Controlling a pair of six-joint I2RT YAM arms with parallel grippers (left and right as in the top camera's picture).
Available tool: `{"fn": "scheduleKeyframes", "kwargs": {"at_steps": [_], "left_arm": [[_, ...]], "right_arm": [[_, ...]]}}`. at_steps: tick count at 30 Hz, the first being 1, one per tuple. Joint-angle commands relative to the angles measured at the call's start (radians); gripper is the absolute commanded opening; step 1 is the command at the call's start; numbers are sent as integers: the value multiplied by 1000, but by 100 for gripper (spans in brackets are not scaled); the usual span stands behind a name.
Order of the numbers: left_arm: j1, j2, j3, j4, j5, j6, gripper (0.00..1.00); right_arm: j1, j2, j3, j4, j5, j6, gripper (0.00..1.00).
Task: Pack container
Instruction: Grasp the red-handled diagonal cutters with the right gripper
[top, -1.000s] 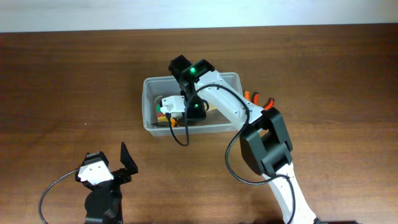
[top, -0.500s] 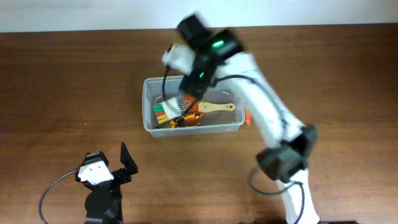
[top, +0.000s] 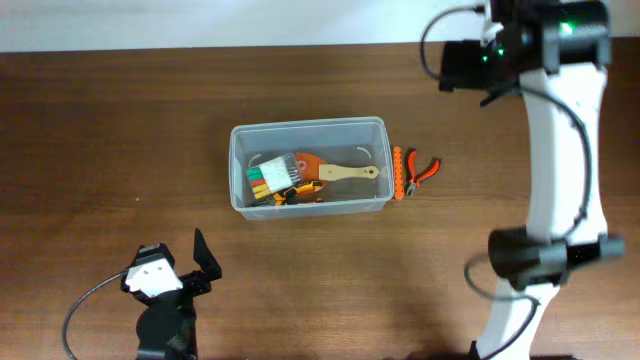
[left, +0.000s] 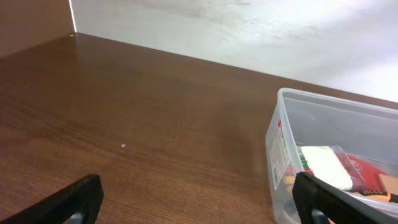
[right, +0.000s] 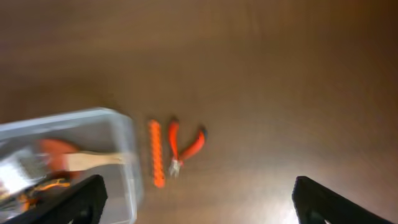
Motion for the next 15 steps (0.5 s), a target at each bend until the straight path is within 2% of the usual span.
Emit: {"fn": "scheduleKeyframes", "kwargs": {"at_steps": [1,8,15], "left_arm": [[-4,-5,-4,-1,-4,9,99],[-4,-5,-4,-1,-3,9,99],[-4,-5,-4,-1,-4,9,99]], "right_arm": [[-32,92,-125,-2,-36,196,93],[-37,156,-451,223,-131,279,90],[-44,157,-644,341,-158,381,88]]}}
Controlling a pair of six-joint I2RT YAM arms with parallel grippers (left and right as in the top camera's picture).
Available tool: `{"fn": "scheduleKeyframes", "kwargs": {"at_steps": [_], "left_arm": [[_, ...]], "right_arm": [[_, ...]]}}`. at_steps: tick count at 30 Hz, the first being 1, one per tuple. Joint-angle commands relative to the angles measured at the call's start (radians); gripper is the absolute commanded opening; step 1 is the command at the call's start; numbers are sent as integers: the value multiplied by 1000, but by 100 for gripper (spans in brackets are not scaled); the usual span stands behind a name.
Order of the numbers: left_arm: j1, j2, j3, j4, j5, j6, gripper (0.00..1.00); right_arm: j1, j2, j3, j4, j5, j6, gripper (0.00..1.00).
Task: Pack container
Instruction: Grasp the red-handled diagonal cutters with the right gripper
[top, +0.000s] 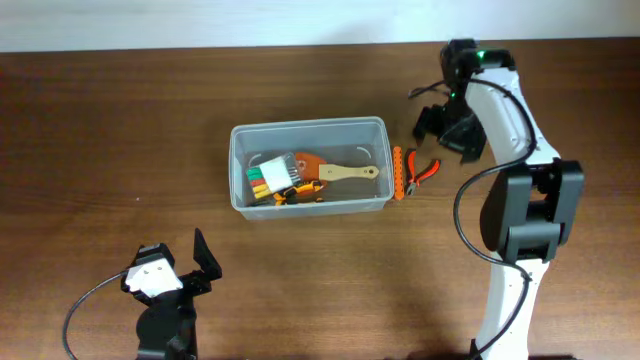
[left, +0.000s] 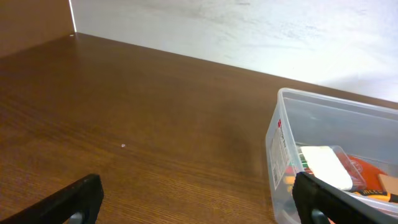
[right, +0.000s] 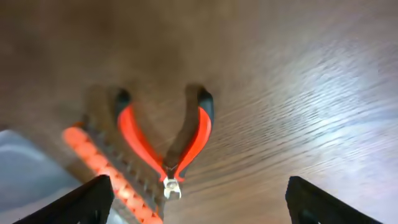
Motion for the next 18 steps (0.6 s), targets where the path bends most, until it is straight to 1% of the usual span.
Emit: {"fn": "scheduleKeyframes", "kwargs": {"at_steps": [1,3,6,8,12,16,18], "left_arm": [[-4,-5,-4,-1,-3,9,99],[-4,-5,-4,-1,-3,9,99],[-4,-5,-4,-1,-4,9,99],[-4,-5,-4,-1,-3,9,99],[-4,-5,-4,-1,-4,9,99],[-4,-5,-4,-1,-3,9,99],[-4,-5,-4,-1,-4,9,99]], "right_arm": [[-5,-8,-80,39,-43,74,87],[-5,-8,-109,57,-48,74,85],[-4,-8,-145,87,-48,76,79],[-5,-8,-169,113,-47,97,75],[-5,-8,-214,171,-47,147,69],[-5,-8,-248,192,-47,187,64],[-5,-8,-256,199,-47,191,59]]}}
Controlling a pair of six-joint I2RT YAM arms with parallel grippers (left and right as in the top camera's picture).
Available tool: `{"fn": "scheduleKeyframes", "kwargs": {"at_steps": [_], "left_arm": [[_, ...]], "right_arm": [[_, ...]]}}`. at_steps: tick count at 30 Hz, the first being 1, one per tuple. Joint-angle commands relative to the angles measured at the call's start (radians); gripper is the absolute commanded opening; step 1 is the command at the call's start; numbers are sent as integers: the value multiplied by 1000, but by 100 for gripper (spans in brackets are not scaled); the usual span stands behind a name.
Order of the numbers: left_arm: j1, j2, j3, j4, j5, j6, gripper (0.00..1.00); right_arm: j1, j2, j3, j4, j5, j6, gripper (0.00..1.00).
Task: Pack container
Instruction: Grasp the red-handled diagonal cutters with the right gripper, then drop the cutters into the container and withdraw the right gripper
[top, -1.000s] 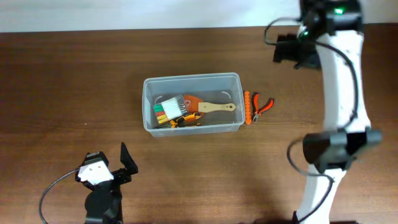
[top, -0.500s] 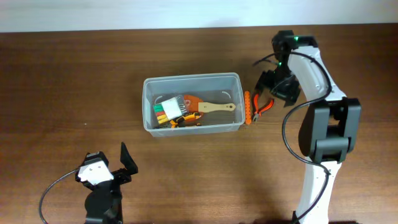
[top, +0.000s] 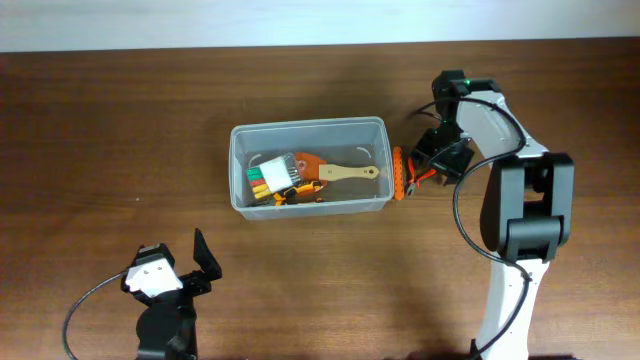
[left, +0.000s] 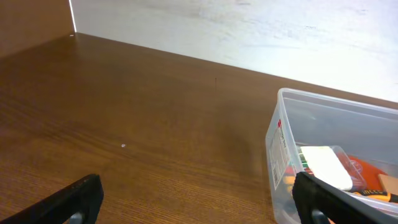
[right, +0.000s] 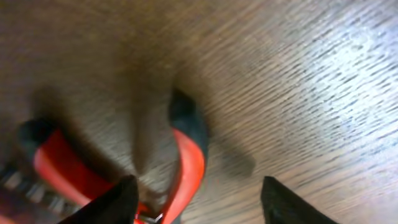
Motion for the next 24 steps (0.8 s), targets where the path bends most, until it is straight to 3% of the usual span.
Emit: {"fn": "scheduleKeyframes", "kwargs": {"at_steps": [1,11,19,24], "left_arm": [[-4,-5,-4,-1,-4,9,99],[-4,-5,-4,-1,-4,9,99],[-4,-5,-4,-1,-4,9,99],[-4,-5,-4,-1,-3,9,99]], "right_arm": [[-5,-8,-19,10,-4,42,56],[-5,-8,-19,10,-4,46,6],[-33,-56,10,-16,3,31,4],[-49,-188,142,-58,-3,-140,4]]}}
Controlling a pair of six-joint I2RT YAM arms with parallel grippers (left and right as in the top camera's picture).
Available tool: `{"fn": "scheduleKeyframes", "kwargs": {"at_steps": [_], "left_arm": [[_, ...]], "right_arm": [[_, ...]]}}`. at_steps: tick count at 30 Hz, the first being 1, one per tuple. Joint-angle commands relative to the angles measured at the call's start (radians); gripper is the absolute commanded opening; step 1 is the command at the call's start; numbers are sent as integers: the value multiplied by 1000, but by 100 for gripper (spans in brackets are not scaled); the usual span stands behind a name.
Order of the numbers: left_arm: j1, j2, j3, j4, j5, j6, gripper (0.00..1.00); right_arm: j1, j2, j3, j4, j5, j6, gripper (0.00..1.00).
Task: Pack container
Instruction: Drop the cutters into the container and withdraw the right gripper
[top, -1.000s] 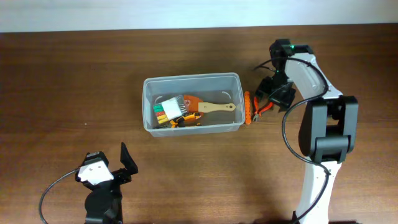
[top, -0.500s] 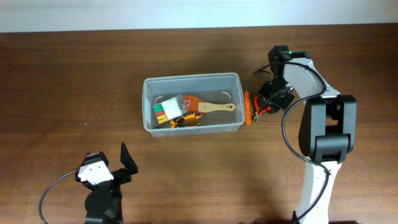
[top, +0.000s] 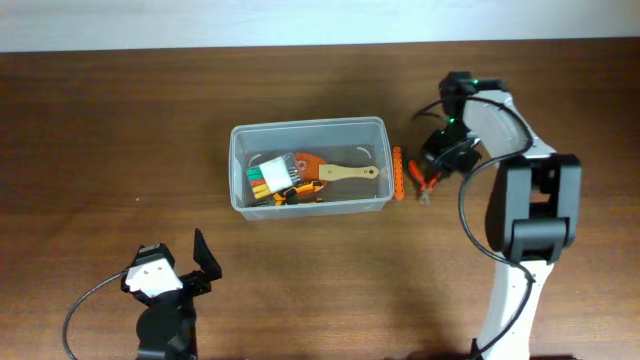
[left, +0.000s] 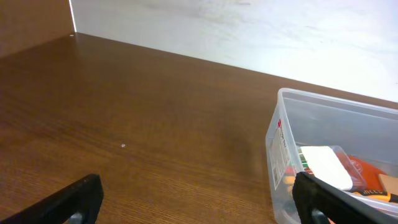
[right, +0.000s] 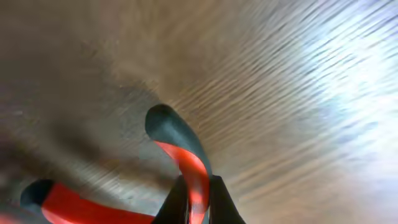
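Note:
A clear plastic container (top: 372, 130) sits mid-table holding a wooden-handled brush, a marker pack and orange items. To its right lie an orange toothed strip (top: 397, 173) and red pliers (top: 427, 185) with black handle tips. My right gripper (top: 438, 162) is down on the pliers. In the right wrist view the right gripper (right: 198, 200) is shut on one red handle of the pliers (right: 186, 163). My left gripper (left: 199, 205) is open and holds nothing, low at the table's front left, with the container (left: 292, 99) ahead to its right.
The brown wooden table (top: 120, 120) ends at a white wall along the far edge. The orange strip lies tight against the container's right wall, close beside the pliers. The right arm's base (top: 525, 250) stands at the front right.
My right gripper's fingers stood open on either side of a pliers handle; now they are shut on it. The pliers have shifted slightly right and toward the front. The left arm is unchanged.
My right gripper was first high at the table's back right, open, with pliers and strip far below. It then stood open just above the pliers, then lower with its fingers astride one handle. Now it grips that handle. The left gripper stayed open and still.

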Motion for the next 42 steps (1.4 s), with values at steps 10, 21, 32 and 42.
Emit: {"fn": "scheduleKeyframes", "kwargs": {"at_steps": [10,21,32,42], "left_arm": [[-4,-5,-4,-1,-4,9,99],[-4,-5,-4,-1,-4,9,99],[-4,-5,-4,-1,-4,9,99],[-4,-5,-4,-1,-4,9,99]], "right_arm": [[222,-391,286,-21,-187,-859,4],[438,-193,177,-31,-166,-1353,4],[429,-9,167,-13,-148,-1314,16],[397,-81,345,-95,-18,-966,99]]}}
